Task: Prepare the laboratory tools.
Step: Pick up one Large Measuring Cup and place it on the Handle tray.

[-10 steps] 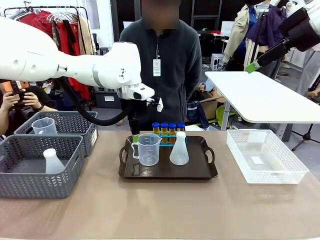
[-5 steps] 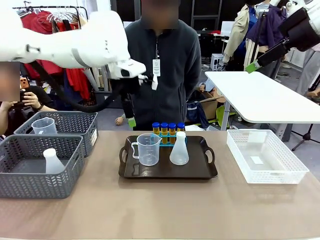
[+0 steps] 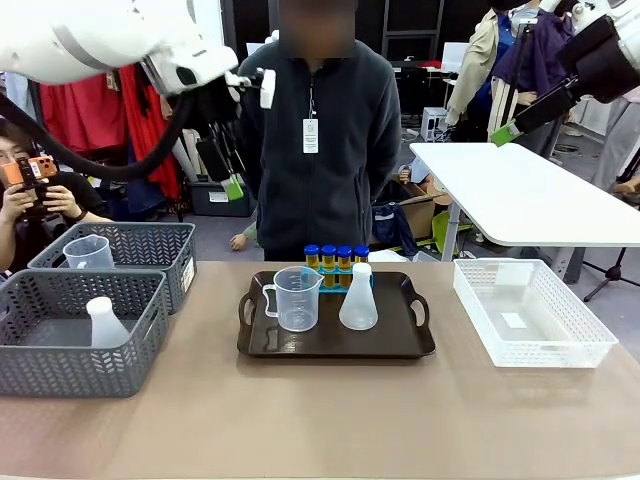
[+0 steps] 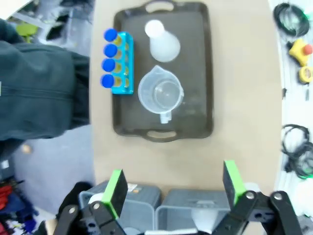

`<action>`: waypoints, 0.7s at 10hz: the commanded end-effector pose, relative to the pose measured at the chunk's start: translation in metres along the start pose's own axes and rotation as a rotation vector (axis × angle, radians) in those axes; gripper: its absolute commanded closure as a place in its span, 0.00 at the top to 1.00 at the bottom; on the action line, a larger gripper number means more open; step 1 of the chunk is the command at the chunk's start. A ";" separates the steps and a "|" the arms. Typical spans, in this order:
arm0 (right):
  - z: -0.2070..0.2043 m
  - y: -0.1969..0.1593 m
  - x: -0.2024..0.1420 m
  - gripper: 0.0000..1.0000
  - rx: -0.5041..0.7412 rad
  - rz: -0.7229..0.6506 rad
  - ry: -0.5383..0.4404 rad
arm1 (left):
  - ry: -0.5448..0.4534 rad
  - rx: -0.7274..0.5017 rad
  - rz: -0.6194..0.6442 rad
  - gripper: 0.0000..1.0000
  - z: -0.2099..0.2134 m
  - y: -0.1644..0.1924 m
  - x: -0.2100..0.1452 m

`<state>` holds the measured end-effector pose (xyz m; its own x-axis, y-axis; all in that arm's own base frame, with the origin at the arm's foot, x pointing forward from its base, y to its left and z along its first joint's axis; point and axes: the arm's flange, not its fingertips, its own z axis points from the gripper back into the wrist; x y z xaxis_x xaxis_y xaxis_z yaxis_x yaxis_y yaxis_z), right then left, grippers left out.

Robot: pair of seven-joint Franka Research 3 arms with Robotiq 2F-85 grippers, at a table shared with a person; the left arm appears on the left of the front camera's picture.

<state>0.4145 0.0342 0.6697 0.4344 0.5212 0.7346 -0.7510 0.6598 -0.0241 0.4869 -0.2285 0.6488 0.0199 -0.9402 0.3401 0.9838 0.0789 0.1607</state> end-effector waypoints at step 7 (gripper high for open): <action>0.001 0.000 0.001 1.00 0.013 0.001 -0.021 | -0.367 0.125 0.111 1.00 0.070 0.019 -0.081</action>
<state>0.4145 0.0341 0.6697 0.4346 0.5211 0.7346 -0.7509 0.6600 -0.0240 0.5062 -0.1340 0.7023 0.0636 -0.7726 0.6317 0.9496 0.2414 0.1997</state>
